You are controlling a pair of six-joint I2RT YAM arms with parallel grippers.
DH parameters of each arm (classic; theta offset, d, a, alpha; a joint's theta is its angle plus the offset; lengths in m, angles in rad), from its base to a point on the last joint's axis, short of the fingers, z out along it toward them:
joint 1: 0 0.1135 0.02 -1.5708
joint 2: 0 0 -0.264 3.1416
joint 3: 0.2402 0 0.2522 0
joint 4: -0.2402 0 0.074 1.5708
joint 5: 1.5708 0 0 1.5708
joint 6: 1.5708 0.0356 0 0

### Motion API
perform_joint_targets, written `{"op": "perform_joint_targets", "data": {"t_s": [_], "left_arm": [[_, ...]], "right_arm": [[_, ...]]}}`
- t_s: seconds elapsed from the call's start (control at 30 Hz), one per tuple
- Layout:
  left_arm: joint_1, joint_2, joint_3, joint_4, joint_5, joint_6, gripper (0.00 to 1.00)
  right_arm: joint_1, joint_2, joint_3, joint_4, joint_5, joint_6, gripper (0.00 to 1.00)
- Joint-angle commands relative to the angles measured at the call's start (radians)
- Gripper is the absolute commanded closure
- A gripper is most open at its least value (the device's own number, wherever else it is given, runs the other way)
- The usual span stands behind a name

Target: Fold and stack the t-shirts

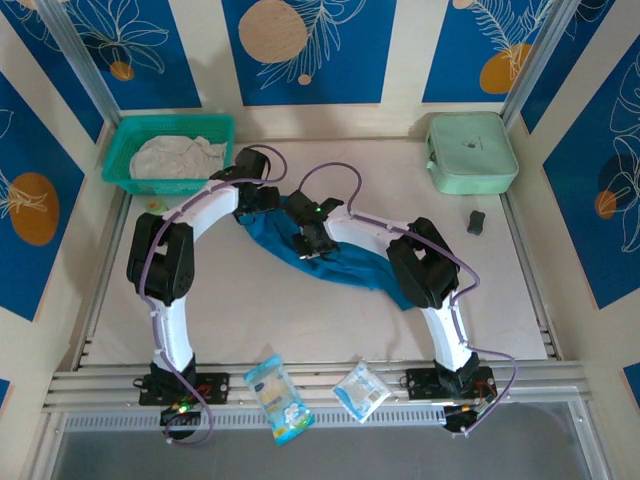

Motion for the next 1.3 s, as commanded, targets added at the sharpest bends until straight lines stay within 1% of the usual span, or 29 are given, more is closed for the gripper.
{"op": "perform_joint_targets", "data": {"t_s": [0.0,0.37,0.43,0.47,0.53,0.7,0.83,0.93,1.0,1.1,1.27], "left_arm": [[0.003,0.006,0.002,0.004,0.014,0.006,0.23],[0.004,-0.009,-0.007,0.001,0.008,0.007,0.23],[0.004,-0.015,-0.010,0.001,0.008,0.009,0.23],[0.004,-0.017,-0.010,0.001,0.008,0.010,0.23],[0.004,-0.021,-0.010,-0.001,0.008,0.011,0.23],[0.004,-0.036,-0.018,-0.006,0.006,0.013,0.24],[0.004,-0.074,-0.037,-0.007,0.000,0.016,0.24],[0.004,-0.113,-0.043,-0.017,-0.005,0.024,0.24],[0.004,-0.142,-0.046,-0.026,-0.005,0.027,0.24],[0.004,-0.194,-0.053,-0.042,-0.004,0.029,0.23],[0.005,-0.272,-0.046,-0.079,-0.002,0.044,0.22]], "right_arm": [[-0.006,0.025,0.019,-0.018,-0.010,-0.011,0.72],[-0.004,0.041,0.033,-0.018,-0.036,-0.006,0.76],[-0.004,0.039,0.030,-0.018,-0.032,-0.003,0.80],[-0.005,0.038,0.030,-0.018,-0.033,-0.002,0.85],[-0.006,0.034,0.033,-0.020,-0.030,0.001,1.00],[-0.005,-0.039,0.020,-0.021,-0.002,-0.001,1.00],[-0.003,-0.179,-0.031,-0.010,0.002,-0.033,1.00],[-0.001,-0.298,-0.096,0.013,-0.058,-0.082,1.00],[0.000,-0.368,-0.143,0.028,-0.138,-0.127,1.00],[0.010,-0.456,-0.222,0.045,-0.292,-0.200,1.00],[0.061,-0.561,-0.358,0.074,-0.510,-0.278,1.00]]}}
